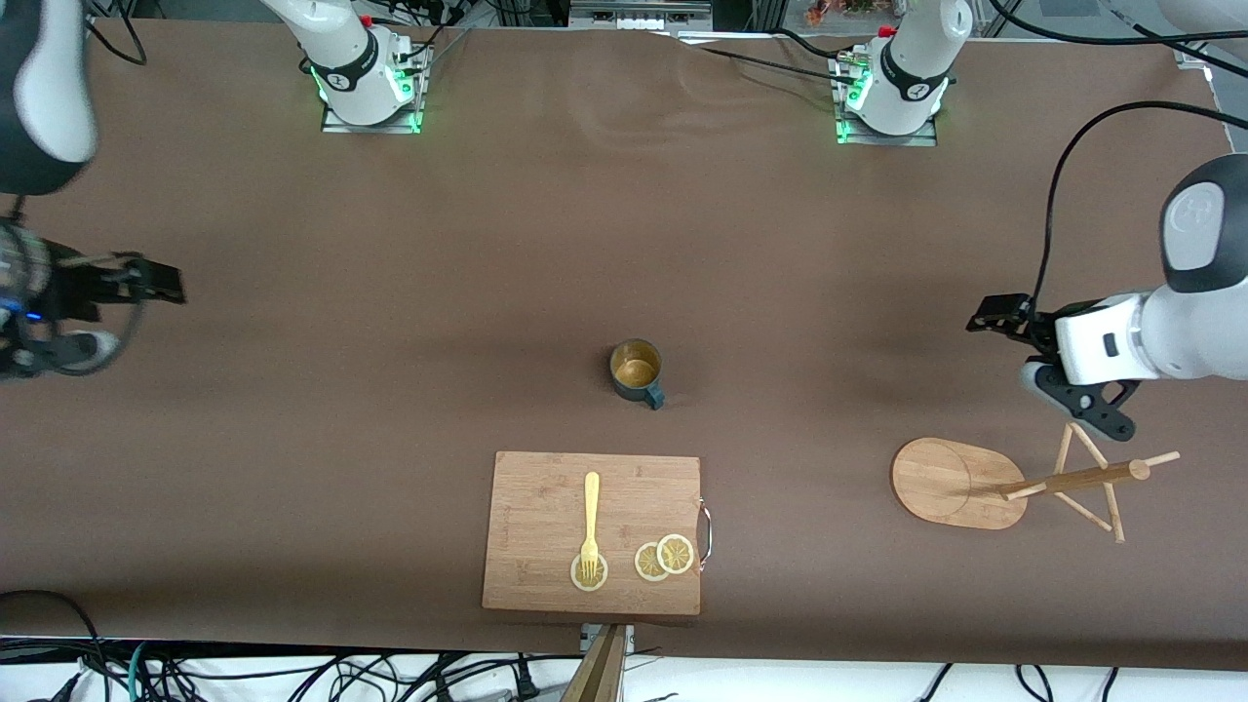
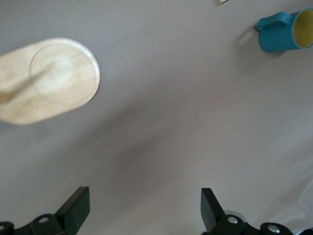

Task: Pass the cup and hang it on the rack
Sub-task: 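Move the left gripper over the teal mug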

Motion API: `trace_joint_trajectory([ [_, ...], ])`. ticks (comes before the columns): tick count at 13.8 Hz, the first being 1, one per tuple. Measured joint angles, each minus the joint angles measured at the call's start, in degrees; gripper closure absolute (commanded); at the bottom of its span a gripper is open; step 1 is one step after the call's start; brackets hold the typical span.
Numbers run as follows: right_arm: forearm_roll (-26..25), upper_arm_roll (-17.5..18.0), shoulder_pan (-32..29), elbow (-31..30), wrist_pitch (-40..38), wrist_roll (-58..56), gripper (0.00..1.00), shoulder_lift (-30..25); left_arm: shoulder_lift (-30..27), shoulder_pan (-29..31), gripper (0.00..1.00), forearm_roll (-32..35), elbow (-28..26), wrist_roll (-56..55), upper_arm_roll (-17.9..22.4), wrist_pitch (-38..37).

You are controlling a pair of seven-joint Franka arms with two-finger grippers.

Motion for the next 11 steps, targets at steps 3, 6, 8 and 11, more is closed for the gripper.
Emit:
trace_joint_trajectory([
  [3, 2.6, -6.14, -0.45, -0.07, -2.47, -4.06, 0.0, -0.84, 1.91, -0.91, 0.0, 0.0, -0.04, 2.48, -5.09, 5.99],
  [6, 3.41, -6.25, -0.08, -0.86, -1.85, -3.99, 0.0, -1.38, 4.95, -1.52, 0.0, -0.03, -1.73, 11.95, -8.44, 14.13],
  [8, 3.53, -6.1, 0.3, -5.16, 1.76, -2.34, 0.0, -4.11, 6.85, -1.61, 0.0, -2.15, -3.41, 21.99, -9.24, 18.37],
  [11, 3.55, -5.92, 0.77, -12.89, 4.09, 3.6, 0.0, -10.01, 9.73, -1.59, 0.0, -9.75, -4.31, 38.29, -9.34, 22.52],
])
